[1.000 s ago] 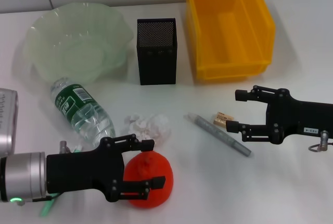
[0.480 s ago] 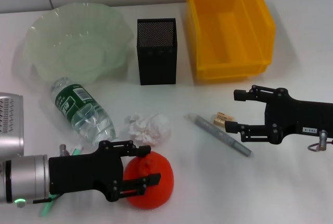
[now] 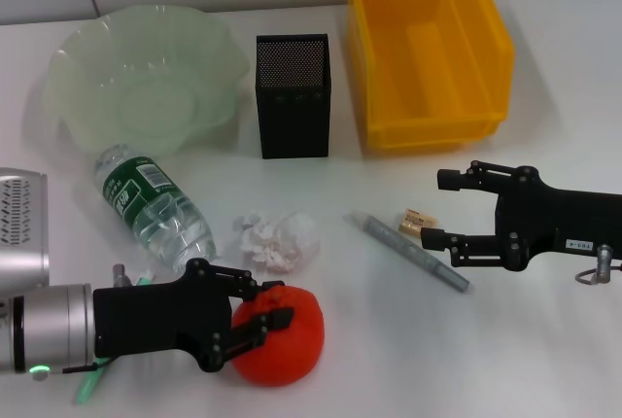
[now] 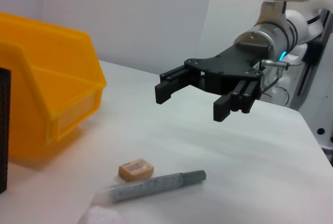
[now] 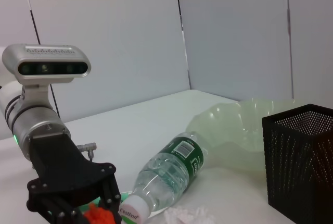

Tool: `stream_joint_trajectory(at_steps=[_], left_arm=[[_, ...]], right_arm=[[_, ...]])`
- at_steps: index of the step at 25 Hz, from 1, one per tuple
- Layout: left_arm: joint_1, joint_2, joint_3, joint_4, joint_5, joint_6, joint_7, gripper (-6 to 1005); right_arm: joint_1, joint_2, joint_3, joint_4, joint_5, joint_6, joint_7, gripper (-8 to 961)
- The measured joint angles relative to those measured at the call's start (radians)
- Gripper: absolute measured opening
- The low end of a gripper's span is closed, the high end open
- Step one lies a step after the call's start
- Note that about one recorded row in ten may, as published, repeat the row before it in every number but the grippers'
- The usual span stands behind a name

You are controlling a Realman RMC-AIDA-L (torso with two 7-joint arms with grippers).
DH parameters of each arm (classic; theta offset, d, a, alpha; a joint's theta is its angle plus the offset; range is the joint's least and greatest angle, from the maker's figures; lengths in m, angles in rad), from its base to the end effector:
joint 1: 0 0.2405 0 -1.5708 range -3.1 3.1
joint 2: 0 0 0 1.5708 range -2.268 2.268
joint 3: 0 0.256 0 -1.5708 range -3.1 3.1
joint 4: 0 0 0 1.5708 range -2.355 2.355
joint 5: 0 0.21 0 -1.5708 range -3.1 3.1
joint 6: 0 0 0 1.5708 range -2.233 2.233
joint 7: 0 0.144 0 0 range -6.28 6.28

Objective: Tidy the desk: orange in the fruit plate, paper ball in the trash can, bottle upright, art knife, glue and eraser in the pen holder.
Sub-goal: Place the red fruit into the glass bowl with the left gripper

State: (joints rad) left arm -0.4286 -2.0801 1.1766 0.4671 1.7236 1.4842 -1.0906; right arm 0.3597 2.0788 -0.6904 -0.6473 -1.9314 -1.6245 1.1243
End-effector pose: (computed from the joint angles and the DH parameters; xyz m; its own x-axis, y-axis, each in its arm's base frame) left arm -0.2709 0.2656 -0.0732 0.8585 0.2600 0.4420 0.2881 -0.9576 0.0038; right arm 0.3011 0.2795 0.0026 0.8148 -0.2235 -0.5350 -0.3939 -0.8905 -0.2278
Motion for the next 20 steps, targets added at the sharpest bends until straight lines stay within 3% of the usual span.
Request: stream_joint_trajectory(at_steps=[4, 7, 12, 15, 17, 18, 20], left_arm=[[-0.005, 0.0, 0.002, 0.03, -0.005, 0.031, -0.004, 283], [-0.002, 0.004, -0.013, 0.086, -0.043, 0.134, 0.003, 268], [0.008, 0.009, -0.03, 0.15, -0.092, 0.183, 0.002, 243], [0.006, 0.014, -0.163, 0.226, -0.121, 0.18, 0.001, 210], [0.006, 0.014, -0.163, 0.226, -0.121, 0.18, 0.001, 188], [-0.01, 0.014, -0.262, 0.229, -0.124, 0.136, 0.004, 177], [-0.033, 0.01, -0.356, 0.21, -0.15, 0.046, -0.002, 164]], right_arm=[[-0.001, 0.001, 0.0, 0.0, 0.0, 0.0, 0.0, 827], [-0.003, 0.001, 0.0, 0.0, 0.0, 0.0, 0.0, 827], [-0.004, 0.003, 0.0, 0.0, 0.0, -0.001, 0.002, 827], [-0.004, 0.003, 0.0, 0.001, 0.001, -0.005, 0.004, 827], [-0.004, 0.003, 0.0, 0.001, 0.002, -0.006, 0.005, 826], [-0.004, 0.003, 0.0, 0.002, 0.002, -0.006, 0.005, 826], [-0.004, 0.003, 0.0, 0.002, 0.002, -0.006, 0.007, 826]])
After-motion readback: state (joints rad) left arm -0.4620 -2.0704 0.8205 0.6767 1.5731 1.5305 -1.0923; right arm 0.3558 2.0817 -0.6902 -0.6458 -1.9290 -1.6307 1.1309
